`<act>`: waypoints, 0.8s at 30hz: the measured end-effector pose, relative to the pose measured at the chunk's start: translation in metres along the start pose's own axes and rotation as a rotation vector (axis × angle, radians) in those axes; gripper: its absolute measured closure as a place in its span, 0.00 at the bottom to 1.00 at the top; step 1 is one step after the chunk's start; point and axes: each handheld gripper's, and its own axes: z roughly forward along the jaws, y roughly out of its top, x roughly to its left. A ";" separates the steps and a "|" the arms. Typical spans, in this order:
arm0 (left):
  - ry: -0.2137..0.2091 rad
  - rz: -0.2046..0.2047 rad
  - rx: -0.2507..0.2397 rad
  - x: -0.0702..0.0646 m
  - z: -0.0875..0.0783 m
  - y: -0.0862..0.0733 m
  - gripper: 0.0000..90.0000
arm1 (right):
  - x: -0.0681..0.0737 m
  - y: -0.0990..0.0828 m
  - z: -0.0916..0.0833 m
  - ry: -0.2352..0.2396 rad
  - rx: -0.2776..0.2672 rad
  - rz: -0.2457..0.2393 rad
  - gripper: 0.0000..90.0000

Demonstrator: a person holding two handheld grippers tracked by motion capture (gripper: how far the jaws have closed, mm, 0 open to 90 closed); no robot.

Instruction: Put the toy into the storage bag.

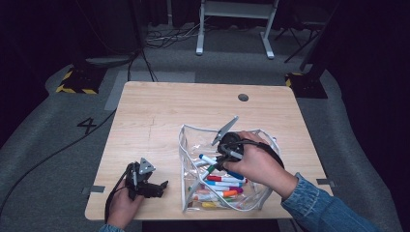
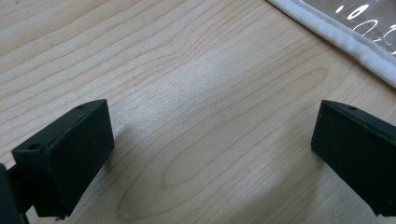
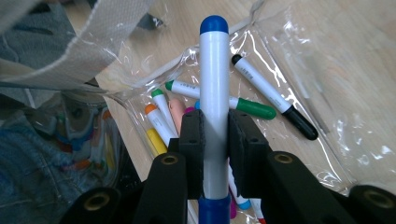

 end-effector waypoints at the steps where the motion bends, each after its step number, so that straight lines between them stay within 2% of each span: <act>1: 0.000 0.000 0.000 0.000 0.000 0.000 0.00 | 0.000 0.000 0.003 0.005 0.008 -0.005 0.86; 7: 0.000 -0.001 0.000 0.000 0.000 0.000 0.00 | 0.002 -0.001 0.022 0.024 0.064 -0.039 0.85; 14: 0.001 0.004 0.001 0.000 0.000 0.000 0.00 | 0.009 -0.005 0.043 0.030 0.172 -0.098 0.85; 24: 0.000 0.005 0.001 0.000 0.000 0.000 0.00 | 0.018 -0.009 0.060 0.058 0.266 -0.186 0.85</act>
